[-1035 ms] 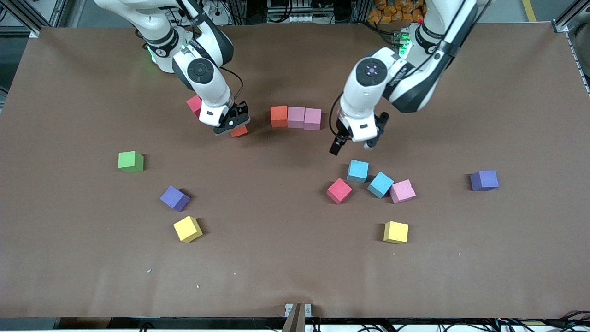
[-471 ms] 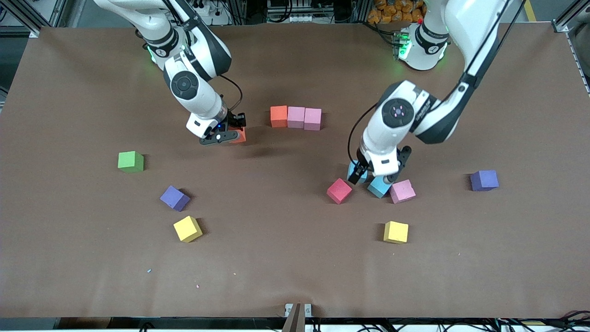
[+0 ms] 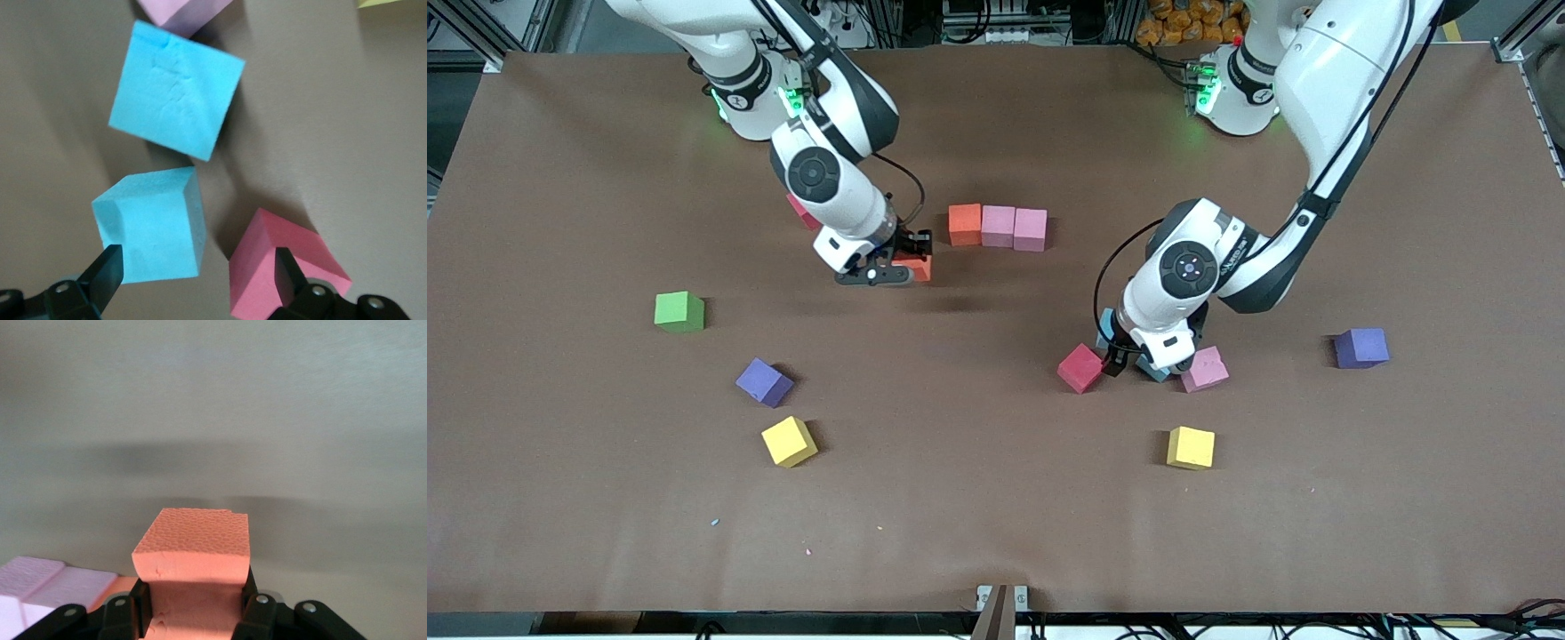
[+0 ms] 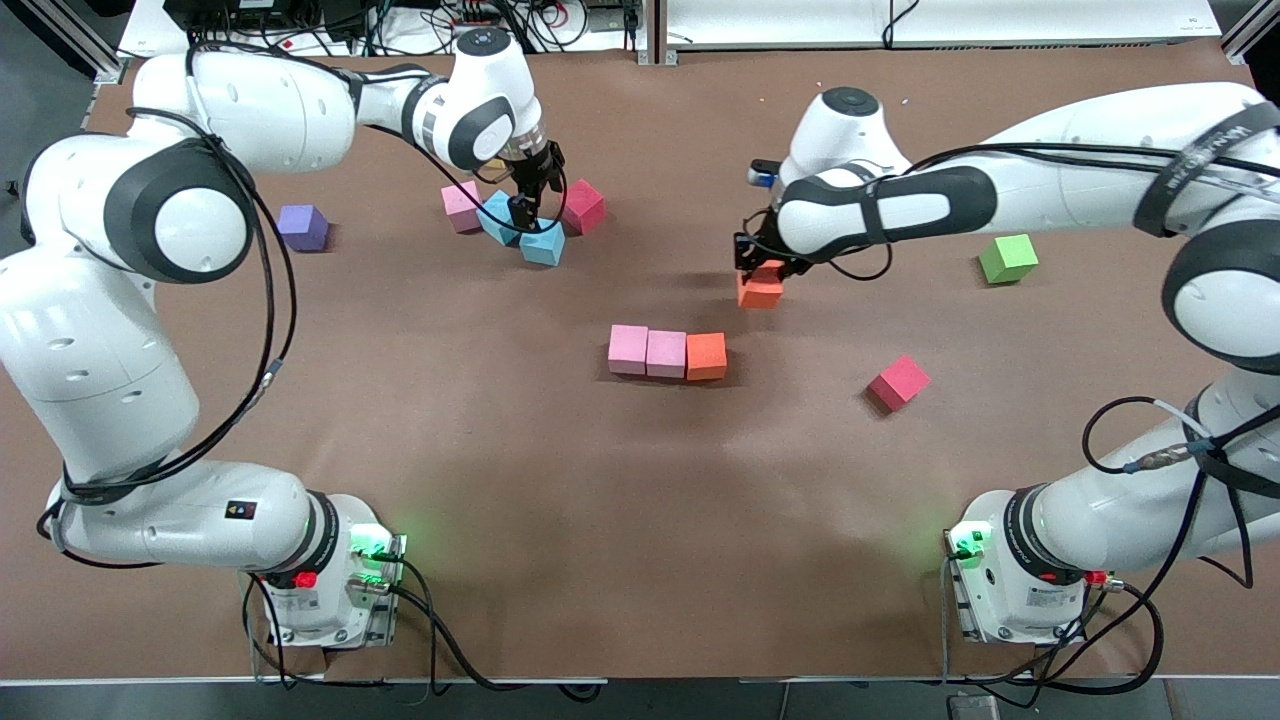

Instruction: Arrange 11 blocks into digit 3

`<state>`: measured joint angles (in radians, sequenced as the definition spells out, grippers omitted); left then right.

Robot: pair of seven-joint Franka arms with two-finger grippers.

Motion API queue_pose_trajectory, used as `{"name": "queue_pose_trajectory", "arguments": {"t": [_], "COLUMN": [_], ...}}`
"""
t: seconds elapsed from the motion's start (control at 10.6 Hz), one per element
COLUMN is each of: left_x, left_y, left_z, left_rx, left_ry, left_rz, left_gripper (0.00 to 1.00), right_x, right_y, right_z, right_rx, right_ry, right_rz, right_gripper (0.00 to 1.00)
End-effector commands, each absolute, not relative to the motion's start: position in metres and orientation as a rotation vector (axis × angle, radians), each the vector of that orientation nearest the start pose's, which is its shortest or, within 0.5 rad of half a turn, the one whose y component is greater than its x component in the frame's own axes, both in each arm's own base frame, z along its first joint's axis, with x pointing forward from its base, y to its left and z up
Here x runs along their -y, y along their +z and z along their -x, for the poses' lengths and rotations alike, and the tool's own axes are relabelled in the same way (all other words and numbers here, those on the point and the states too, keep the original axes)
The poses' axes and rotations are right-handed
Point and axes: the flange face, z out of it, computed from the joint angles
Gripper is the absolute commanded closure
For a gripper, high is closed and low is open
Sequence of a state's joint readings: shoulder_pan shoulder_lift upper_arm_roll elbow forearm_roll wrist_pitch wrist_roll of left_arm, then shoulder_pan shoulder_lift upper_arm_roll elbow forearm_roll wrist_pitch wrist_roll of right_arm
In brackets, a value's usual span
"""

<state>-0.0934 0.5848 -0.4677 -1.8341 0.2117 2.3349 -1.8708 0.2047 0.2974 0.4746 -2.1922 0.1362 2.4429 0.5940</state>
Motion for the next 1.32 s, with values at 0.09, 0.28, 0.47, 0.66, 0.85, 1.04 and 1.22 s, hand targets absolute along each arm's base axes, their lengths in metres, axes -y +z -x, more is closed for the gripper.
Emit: {"name": "queue_pose_trajectory", "arguments": {"t": [0.09, 0.28, 0.47, 0.66, 0.85, 1.04, 1.22], "left_x": [0.317, 0.313, 0.312, 0.312, 0.312, 0.314, 0.318], "left_y": [0.243, 0.238, 0.233, 0.223, 0.213, 0.203, 0.195], "left_z": [-0.556, -0.552, -0.551, -0.544, -0.538, -0.537, -0.535], "left_rx": [1.817, 1.836, 1.839, 1.836, 1.847, 1.851, 1.854], "left_ry": [0.148, 0.169, 0.183, 0.189, 0.191, 0.208, 0.211], "left_rz": [2.5, 2.434, 2.422, 2.43, 2.449, 2.449, 2.451], "left_gripper": [0.0, 0.0, 0.0, 0.0, 0.0, 0.0, 0.0], "right_x": [-0.385, -0.4, -0.413, -0.422, -0.434, -0.44, -0.44], "right_y": [0.258, 0.255, 0.248, 0.242, 0.241, 0.235, 0.232], "right_z": [-0.444, -0.441, -0.436, -0.429, -0.424, -0.416, -0.415], "right_rx": [-0.154, -0.209, -0.245, -0.244, -0.278, -0.25, -0.229], "right_ry": [0.224, 0.226, 0.187, 0.185, 0.19, 0.202, 0.181], "right_rz": [3.006, 3.007, 3.046, 3.054, 3.044, 3.048, 3.046], "right_gripper": [1.0, 1.0, 1.0, 1.0, 1.0, 1.0, 1.0]}}
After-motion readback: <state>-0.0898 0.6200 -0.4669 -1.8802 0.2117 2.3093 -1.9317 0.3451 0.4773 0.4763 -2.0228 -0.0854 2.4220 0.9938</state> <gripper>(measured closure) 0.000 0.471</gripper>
